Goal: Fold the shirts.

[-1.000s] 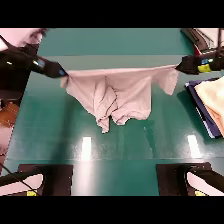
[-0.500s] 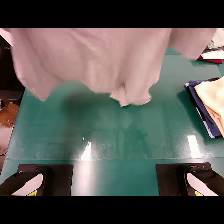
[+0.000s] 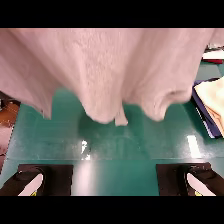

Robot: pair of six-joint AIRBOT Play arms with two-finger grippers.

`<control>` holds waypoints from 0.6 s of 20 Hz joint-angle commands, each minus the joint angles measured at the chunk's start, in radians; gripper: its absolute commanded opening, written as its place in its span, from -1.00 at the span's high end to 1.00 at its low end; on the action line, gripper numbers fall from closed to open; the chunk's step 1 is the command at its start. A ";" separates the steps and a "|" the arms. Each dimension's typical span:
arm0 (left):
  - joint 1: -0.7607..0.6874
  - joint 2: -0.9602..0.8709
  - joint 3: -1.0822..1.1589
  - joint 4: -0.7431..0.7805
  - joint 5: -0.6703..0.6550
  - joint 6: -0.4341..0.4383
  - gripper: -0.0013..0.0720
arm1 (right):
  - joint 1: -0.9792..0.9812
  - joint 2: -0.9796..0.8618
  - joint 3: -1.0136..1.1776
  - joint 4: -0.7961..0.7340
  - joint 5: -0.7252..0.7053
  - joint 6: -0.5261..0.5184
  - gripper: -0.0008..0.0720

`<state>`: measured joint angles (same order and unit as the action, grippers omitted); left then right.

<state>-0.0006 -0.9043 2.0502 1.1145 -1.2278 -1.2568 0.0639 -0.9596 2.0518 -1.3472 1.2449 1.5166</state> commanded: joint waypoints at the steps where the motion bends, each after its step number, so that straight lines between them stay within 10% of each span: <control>1: 0.001 -0.077 -0.096 0.003 -0.047 -0.014 0.91 | 0.001 -0.101 -0.048 -0.016 0.036 0.002 0.95; 6: 0.001 -0.390 -0.261 -0.006 -0.240 -0.027 0.91 | 0.001 -0.440 -0.033 -0.016 0.173 0.031 0.95; 12: 0.002 -0.748 -0.315 -0.019 -0.110 -0.032 0.91 | 0.001 -0.754 -0.033 -0.015 0.051 0.060 0.94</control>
<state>-0.0002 -1.5043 1.7569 1.1080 -1.3884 -1.2831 0.0647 -1.5879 2.0171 -1.3659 1.3514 1.5585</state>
